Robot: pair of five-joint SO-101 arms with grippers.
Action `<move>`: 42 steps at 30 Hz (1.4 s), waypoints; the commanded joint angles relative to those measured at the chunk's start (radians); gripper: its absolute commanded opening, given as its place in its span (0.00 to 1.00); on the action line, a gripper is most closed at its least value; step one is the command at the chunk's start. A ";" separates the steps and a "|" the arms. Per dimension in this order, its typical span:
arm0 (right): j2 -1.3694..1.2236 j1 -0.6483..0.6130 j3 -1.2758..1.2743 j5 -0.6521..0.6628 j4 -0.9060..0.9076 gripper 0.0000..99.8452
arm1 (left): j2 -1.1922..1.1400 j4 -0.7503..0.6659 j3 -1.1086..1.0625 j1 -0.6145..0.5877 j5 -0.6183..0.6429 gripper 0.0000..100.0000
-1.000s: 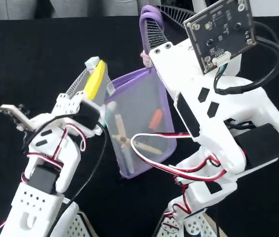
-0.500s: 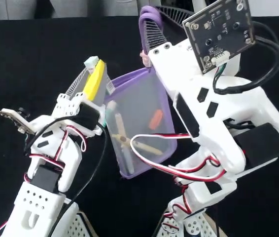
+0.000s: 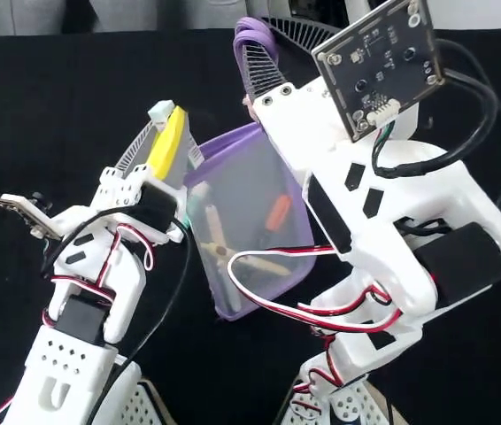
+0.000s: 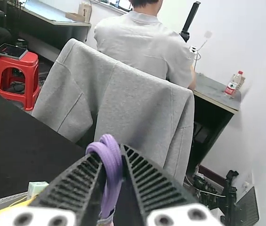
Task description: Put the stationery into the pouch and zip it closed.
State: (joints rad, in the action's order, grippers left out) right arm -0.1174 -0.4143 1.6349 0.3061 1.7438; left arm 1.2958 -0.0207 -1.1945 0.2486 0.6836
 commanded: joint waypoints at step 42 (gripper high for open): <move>0.044 -0.008 0.025 0.009 0.023 0.01 | 0.014 0.396 0.203 0.381 -0.345 0.15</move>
State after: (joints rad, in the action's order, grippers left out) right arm -0.1174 -0.4143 1.6364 0.3061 1.7453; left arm 1.3096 0.3214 -1.0886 0.5447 0.4089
